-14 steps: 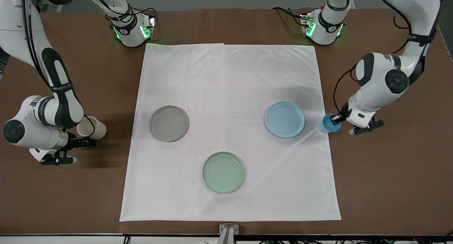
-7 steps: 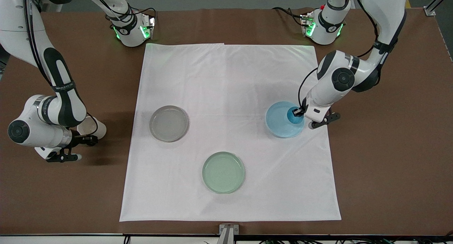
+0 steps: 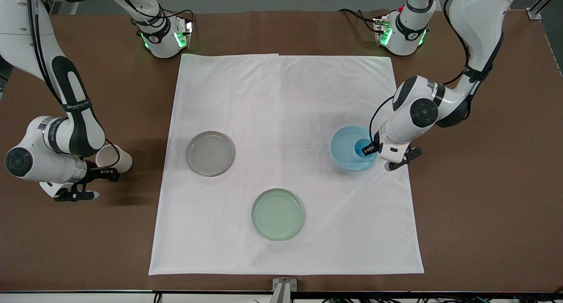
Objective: Place blue cup in blue plate and white mug in gray plate
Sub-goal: 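Lower the blue cup onto the blue plate and open the left gripper, then carry the mug over the gray plate with the right gripper while the left withdraws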
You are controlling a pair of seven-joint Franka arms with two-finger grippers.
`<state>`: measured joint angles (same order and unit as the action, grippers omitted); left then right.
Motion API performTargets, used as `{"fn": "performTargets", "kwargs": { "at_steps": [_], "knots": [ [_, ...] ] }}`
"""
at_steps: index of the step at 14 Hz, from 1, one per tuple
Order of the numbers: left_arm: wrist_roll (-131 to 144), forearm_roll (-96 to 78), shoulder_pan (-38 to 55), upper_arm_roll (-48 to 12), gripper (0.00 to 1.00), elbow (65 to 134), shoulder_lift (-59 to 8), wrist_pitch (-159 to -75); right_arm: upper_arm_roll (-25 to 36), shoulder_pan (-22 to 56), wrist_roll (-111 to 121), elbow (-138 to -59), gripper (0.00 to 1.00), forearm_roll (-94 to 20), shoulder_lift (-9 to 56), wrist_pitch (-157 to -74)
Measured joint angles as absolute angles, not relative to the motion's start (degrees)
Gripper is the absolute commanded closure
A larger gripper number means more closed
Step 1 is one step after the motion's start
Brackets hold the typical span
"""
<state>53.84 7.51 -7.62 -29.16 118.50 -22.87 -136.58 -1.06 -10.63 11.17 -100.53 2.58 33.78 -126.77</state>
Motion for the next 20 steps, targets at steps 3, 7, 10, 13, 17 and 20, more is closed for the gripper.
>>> {"fn": "performTargets", "kwargs": {
  "at_steps": [3,7,10,13,17,20],
  "knots": [
    [54.1,7.5,-7.0,-29.5,0.0,110.6,-22.8,-125.9,-1.1,-10.6,11.2,-100.5,0.81,2.6,33.6,-126.7],
    [52.1,9.0,-6.0,-29.6,0.0,96.2,-22.7,-113.9,-1.2,-10.6,11.2,-100.5,0.95,2.6,33.6,-126.6],
    [47.0,14.2,-6.2,-29.4,0.0,88.2,-22.4,-105.6,-1.3,-10.6,11.2,-100.5,0.97,2.6,33.4,-126.6],
    [38.1,15.3,-8.9,-29.1,0.0,82.6,-20.4,-97.0,-1.6,-9.6,11.6,-100.0,0.97,2.6,31.3,-123.7],
    [25.9,14.0,-13.6,-28.8,0.0,79.7,-16.0,-91.7,-2.0,-2.5,12.2,-99.5,0.97,2.6,24.2,-116.7],
    [18.8,11.6,-7.3,-19.8,0.0,79.5,-10.4,-87.3,-2.3,8.8,12.6,-99.7,0.97,2.6,20.1,-112.5]
  ]
}}
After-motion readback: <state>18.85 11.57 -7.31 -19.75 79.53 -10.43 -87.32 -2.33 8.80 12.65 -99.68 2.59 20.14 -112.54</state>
